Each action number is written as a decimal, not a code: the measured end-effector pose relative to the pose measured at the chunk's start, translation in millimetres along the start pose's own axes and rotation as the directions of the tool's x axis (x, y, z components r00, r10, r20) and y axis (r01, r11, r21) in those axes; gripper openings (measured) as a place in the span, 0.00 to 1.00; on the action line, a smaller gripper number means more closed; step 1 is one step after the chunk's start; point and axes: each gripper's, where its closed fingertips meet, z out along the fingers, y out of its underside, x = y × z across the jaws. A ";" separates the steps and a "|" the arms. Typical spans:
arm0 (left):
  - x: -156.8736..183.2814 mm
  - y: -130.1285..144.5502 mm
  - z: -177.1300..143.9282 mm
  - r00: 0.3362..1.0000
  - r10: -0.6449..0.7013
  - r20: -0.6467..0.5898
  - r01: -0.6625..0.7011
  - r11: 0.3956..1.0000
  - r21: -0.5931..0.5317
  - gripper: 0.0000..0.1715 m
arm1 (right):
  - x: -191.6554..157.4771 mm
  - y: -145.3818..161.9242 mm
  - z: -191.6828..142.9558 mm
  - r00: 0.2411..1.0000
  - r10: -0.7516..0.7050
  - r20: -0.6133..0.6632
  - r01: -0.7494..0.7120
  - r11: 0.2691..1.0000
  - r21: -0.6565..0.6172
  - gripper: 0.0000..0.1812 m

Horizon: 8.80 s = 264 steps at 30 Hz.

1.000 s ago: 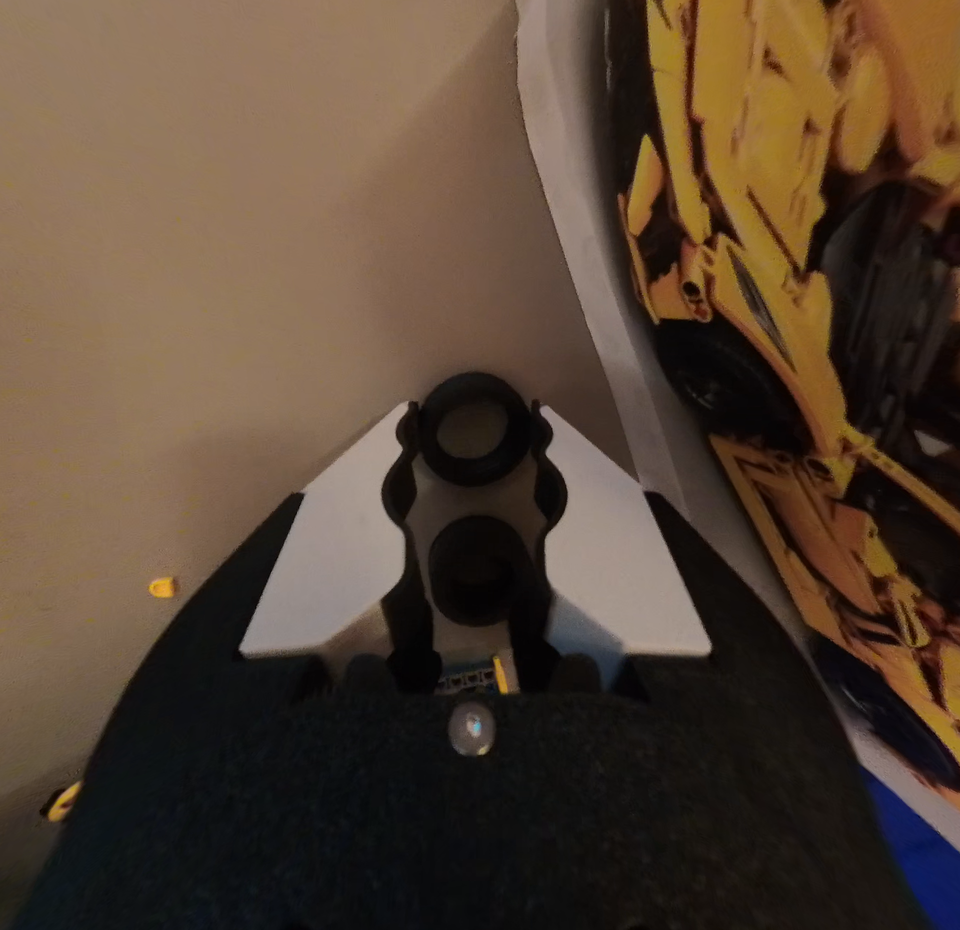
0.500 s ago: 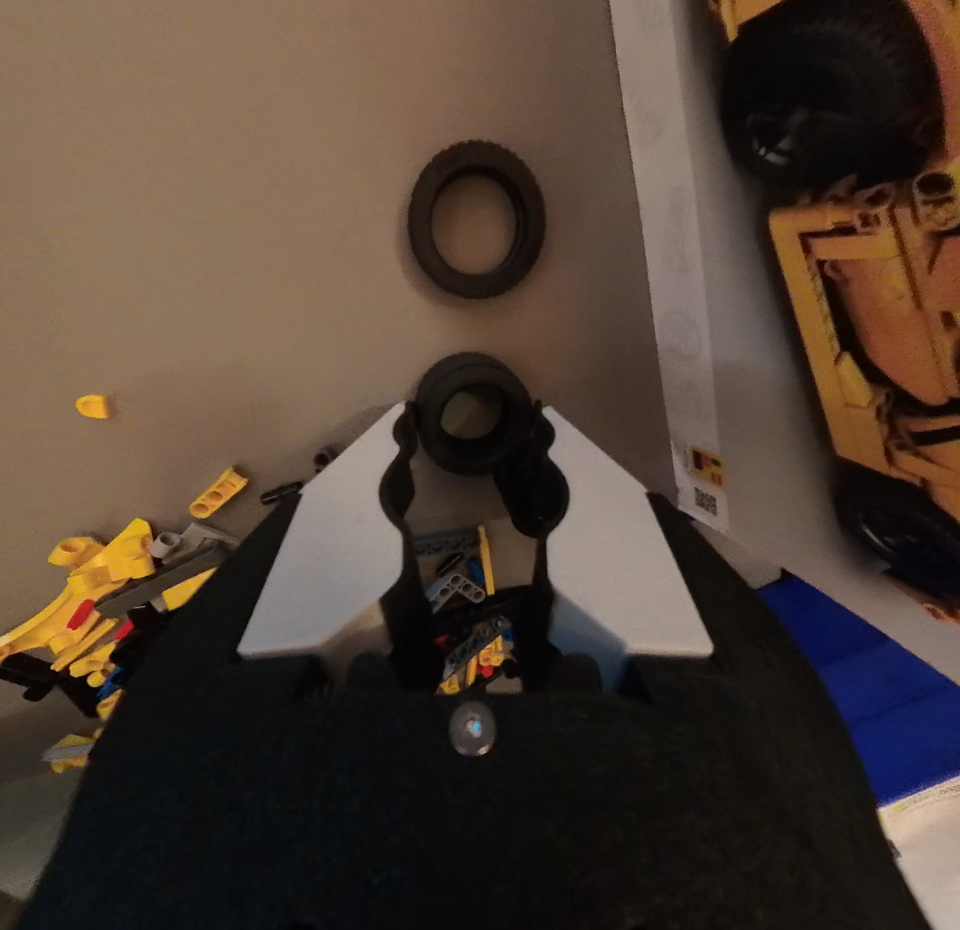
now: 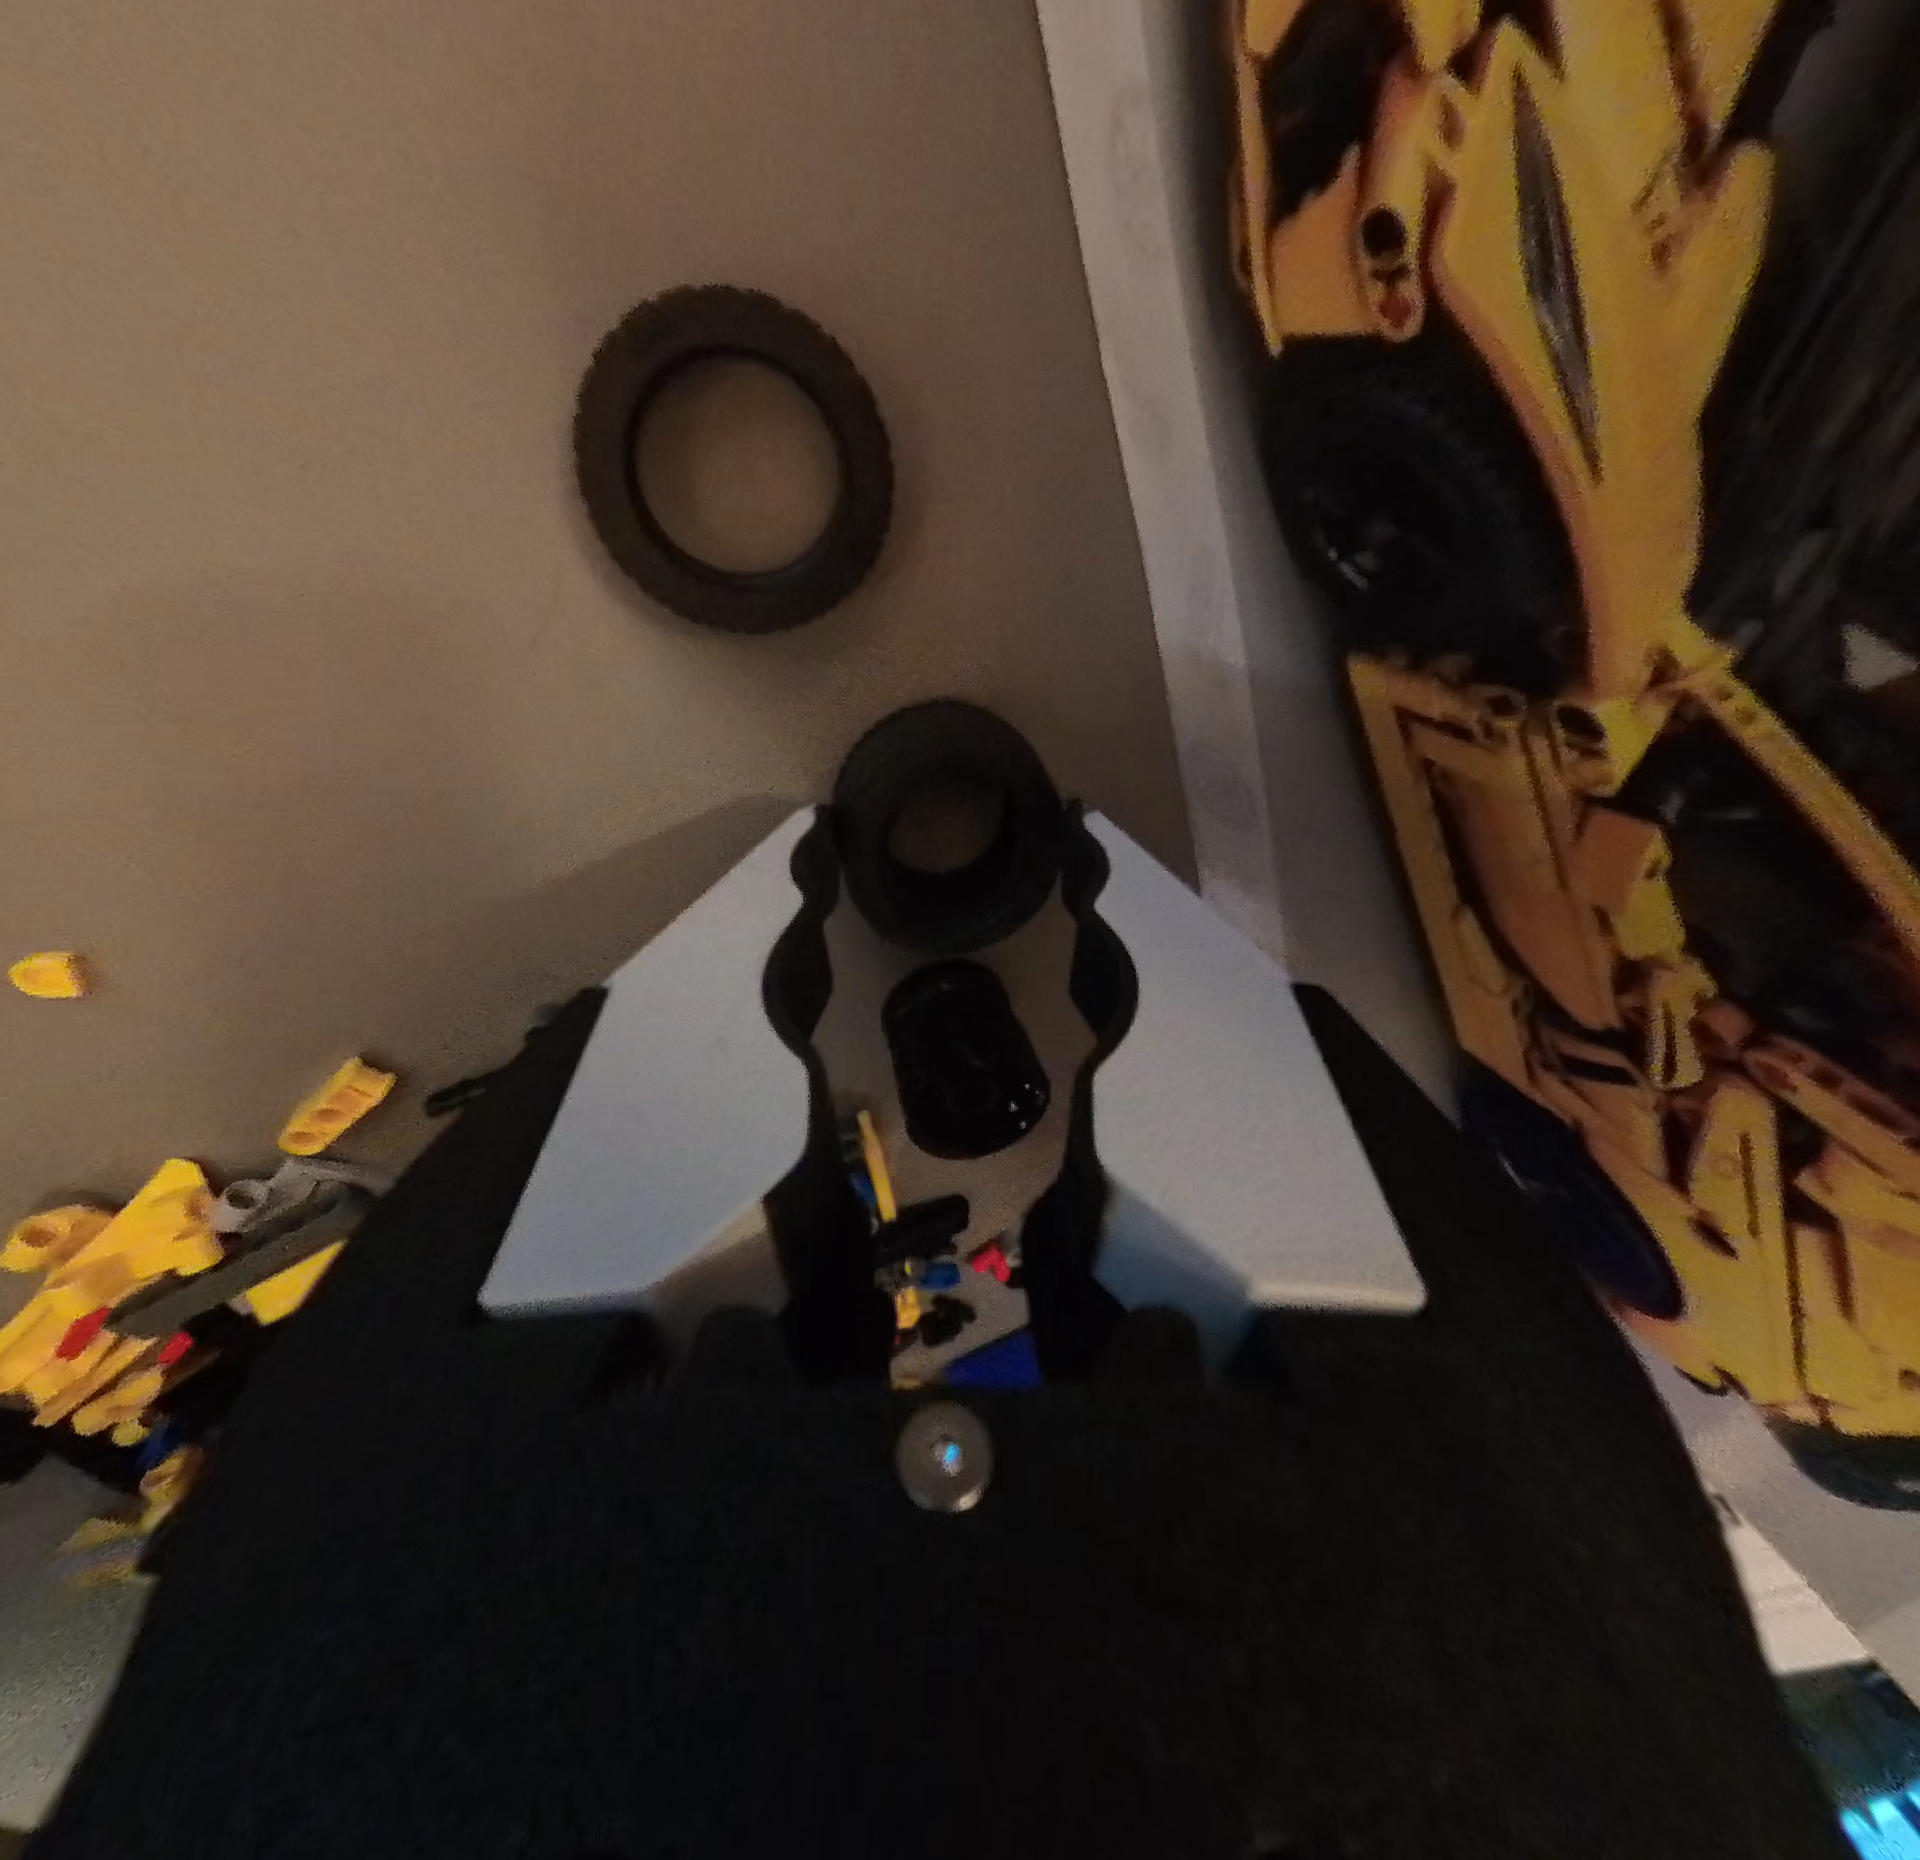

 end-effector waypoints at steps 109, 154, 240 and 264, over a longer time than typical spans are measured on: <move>-37.5 6.8 -9.1 0.032 0.909 0.416 -0.725 0.308 -0.617 0.06 | -286.5 -115.3 -161.5 0.873 0.267 0.408 -0.467 0.218 0.857 0.08; -14.2 23.5 -6.4 -0.083 0.990 0.115 -0.811 0.000 -0.585 0.08 | -302.7 -107.9 -184.0 0.976 0.154 0.151 -0.183 0.215 0.959 0.10; 55.4 48.2 -2.0 0.925 0.292 -0.245 -0.349 0.907 -0.236 0.07 | -331.4 -97.1 -244.8 0.422 -0.487 0.765 -0.860 0.051 0.508 0.12; 70.8 55.0 16.6 0.910 0.083 -0.406 -0.155 0.977 -0.148 0.08 | -336.6 -66.3 -275.0 0.012 -0.762 0.647 -0.952 0.190 0.241 0.08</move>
